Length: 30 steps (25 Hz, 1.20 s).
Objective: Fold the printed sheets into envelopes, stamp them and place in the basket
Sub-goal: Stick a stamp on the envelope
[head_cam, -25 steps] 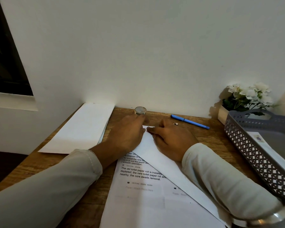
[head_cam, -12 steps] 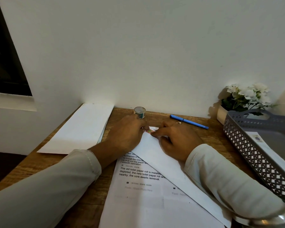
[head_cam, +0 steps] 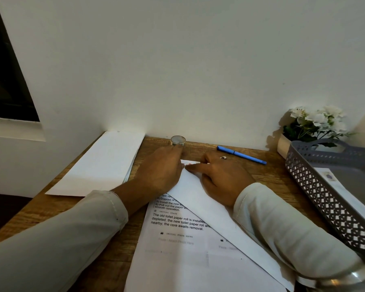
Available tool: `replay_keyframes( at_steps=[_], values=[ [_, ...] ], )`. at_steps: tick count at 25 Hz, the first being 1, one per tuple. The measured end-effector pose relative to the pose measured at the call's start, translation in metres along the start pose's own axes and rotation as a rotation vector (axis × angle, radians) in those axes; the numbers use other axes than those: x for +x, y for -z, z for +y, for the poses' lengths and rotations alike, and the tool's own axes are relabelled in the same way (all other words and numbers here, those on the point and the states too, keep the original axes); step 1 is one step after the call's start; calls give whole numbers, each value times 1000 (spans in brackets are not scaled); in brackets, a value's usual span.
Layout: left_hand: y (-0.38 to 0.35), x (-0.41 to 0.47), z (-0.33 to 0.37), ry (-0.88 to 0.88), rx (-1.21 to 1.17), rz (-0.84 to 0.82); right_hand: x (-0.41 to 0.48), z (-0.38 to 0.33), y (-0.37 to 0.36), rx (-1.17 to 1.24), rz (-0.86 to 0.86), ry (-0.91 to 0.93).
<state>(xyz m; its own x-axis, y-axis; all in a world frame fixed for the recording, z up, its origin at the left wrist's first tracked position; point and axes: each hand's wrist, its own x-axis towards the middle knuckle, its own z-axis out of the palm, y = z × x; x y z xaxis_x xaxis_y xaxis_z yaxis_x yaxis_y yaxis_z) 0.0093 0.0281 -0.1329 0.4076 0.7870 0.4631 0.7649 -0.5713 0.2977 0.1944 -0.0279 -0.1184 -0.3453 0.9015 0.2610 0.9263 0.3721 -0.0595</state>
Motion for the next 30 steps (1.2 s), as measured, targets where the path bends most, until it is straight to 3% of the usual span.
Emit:
replay_keyframes(
  at_steps=[10, 21, 30],
  values=[
    [-3, 1, -1, -11, 34, -7, 1, 11, 2, 66, 31, 16],
    [-3, -1, -1, -43, 36, 6, 7, -2, -3, -57, -27, -100],
    [-3, -1, -2, -29, 41, 12, -5, 3, 5, -27, 6, -5]
  ],
)
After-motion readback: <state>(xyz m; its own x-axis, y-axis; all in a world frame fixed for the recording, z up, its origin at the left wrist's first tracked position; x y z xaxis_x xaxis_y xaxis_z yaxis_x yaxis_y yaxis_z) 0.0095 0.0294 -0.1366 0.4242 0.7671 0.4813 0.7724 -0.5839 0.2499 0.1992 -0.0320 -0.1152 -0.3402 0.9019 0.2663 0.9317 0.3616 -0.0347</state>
